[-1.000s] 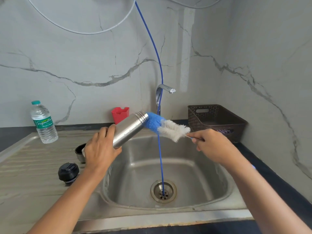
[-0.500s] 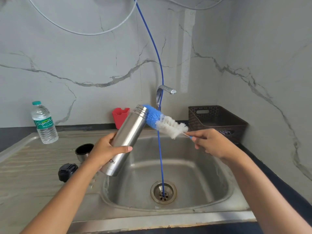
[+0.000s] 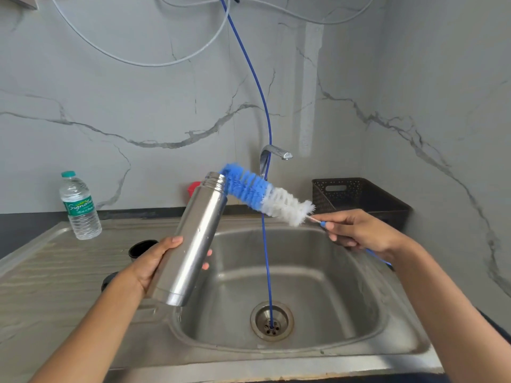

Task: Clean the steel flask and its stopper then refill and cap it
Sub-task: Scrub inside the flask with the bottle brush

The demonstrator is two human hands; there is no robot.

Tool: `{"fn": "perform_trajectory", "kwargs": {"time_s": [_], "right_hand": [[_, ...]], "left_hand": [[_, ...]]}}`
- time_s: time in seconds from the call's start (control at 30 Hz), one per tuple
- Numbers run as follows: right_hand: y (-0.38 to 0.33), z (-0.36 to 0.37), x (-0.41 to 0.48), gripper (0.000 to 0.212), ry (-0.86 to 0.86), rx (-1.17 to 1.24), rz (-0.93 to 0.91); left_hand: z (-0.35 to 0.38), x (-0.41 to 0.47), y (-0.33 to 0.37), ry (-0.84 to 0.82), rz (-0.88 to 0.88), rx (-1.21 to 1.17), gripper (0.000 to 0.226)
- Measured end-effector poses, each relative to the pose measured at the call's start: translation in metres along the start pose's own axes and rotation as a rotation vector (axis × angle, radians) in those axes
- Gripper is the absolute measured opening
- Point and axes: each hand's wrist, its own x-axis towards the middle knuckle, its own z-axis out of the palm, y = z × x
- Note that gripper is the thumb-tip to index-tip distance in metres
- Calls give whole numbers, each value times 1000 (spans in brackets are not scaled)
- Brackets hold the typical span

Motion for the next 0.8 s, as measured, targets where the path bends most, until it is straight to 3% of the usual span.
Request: {"fn": "perform_trajectory", "kwargs": {"time_s": [0.07, 0.23, 0.7, 0.8], "right_hand": [[1, -5, -4, 36, -17, 24, -1], [-10, 7, 11, 28, 5, 6, 47], [-21, -13, -21, 29, 23, -59, 207], [-20, -3, -9, 30, -25, -84, 163]], "left_hand": [[-4, -1, -1, -25, 11, -12, 113], [-1, 3, -3, -115, 7, -73, 107], [-1, 9, -10, -93, 104, -49, 116], [5, 6, -12, -151, 55, -49, 104]]}}
